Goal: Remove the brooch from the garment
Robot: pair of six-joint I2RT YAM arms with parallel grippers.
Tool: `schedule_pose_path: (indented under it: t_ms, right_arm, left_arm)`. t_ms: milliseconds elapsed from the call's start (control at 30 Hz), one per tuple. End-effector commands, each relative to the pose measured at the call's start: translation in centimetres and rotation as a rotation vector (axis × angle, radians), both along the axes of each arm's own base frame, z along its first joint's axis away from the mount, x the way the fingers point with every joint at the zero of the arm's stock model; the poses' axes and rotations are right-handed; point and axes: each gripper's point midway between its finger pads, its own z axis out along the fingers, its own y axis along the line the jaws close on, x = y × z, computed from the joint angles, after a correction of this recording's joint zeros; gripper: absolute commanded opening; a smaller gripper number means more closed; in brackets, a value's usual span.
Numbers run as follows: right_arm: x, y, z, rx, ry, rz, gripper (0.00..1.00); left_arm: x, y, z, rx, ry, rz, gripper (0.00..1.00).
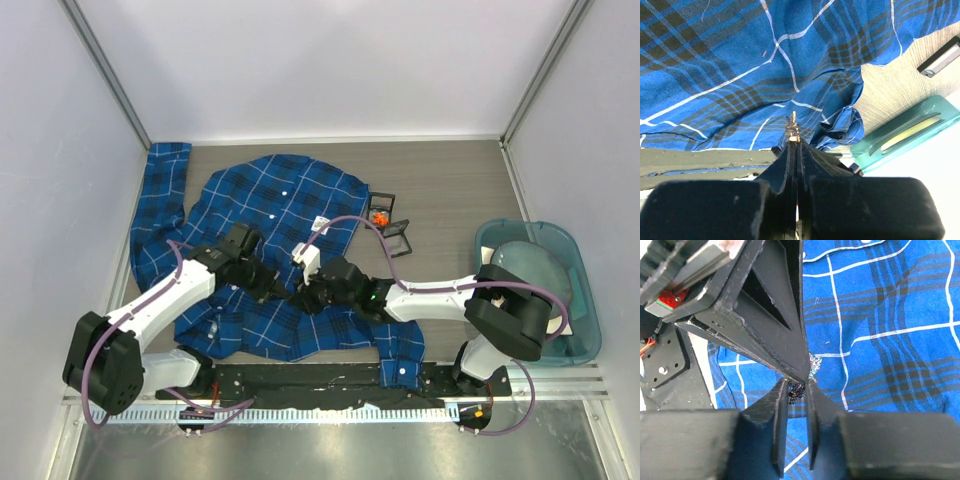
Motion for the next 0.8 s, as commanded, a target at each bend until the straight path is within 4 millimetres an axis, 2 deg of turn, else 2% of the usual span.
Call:
schedule_pose_path:
  t_ms: [0, 67, 200, 300, 333, 400, 500, 533, 600, 633, 667, 700, 733, 767]
  right_arm:
    - [1.5, 1.3, 2.7, 0.070, -0.056, -0.048, 0.09]
    - [1.4, 1.3, 2.4, 0.064, -0.049, -0.048, 0.01]
    - [0.7, 1.1, 2.0, 0.084, -0.015, -0.038, 0.01]
    - [0.2, 0.7, 1.6, 0.102, 0.022, -0.032, 0.01]
    - [0.0, 0.4, 1.3, 0.109, 0.044, -0.027, 0.01]
    - [-0.2, 0.1, 1.4, 0.122, 0.063, -0.019, 0.01]
    - [-0.7, -0.5, 2.1, 0.170, 0.121, 0.012, 0.01]
    - [-0.5, -0.9, 2.4, 0.199, 0.139, 0.023, 0.01]
    - [-0.6, -1.3, 3.3, 0.253, 0.194, 0.027, 0.01]
    - [0.1, -1.9, 4.3, 0.296, 0.196, 0.015, 0.01]
    - [-0.2, -2.1, 4.9, 0.319, 0.214, 0.040, 0.01]
    - [-0.1, -2.3, 5.5, 0.343, 0.240, 0.036, 0.01]
    - [-0.1, -2.5, 6.4, 0.364, 0.245, 0.046, 0.01]
    - [0.2, -2.8, 7.0, 0.380, 0.256, 0.052, 0.01]
  left_arm:
    - [0.1, 0.0, 0.9, -0.025, -0.019, 0.016, 0.00]
    - [0.3, 0.1, 0.7, -0.014, -0.041, 0.003, 0.00]
    - [1.6, -0.1, 1.7, -0.008, -0.156, -0.077, 0.02]
    - [2.7, 0.9, 3.0, 0.070, -0.263, -0.133, 0.32]
    - [3.0, 1.2, 3.6, 0.087, -0.297, -0.150, 0.49]
    - [3.8, 1.9, 5.4, 0.119, -0.396, -0.179, 0.66]
    - [4.3, 2.4, 7.1, 0.138, -0.501, -0.191, 0.80]
    - [4.4, 2.9, 8.1, 0.146, -0.558, -0.185, 0.81]
    - [4.7, 3.0, 8.9, 0.135, -0.628, -0.177, 0.83]
    - [4.1, 3.0, 9.0, 0.113, -0.661, -0.185, 0.82]
    - [4.0, 2.8, 9.1, 0.091, -0.684, -0.192, 0.82]
    - [4.3, 2.3, 10.0, 0.053, -0.745, -0.192, 0.81]
    - [3.8, 2.1, 9.4, 0.030, -0.754, -0.203, 0.80]
    - [3.7, 1.3, 10.4, -0.027, -0.799, -0.221, 0.79]
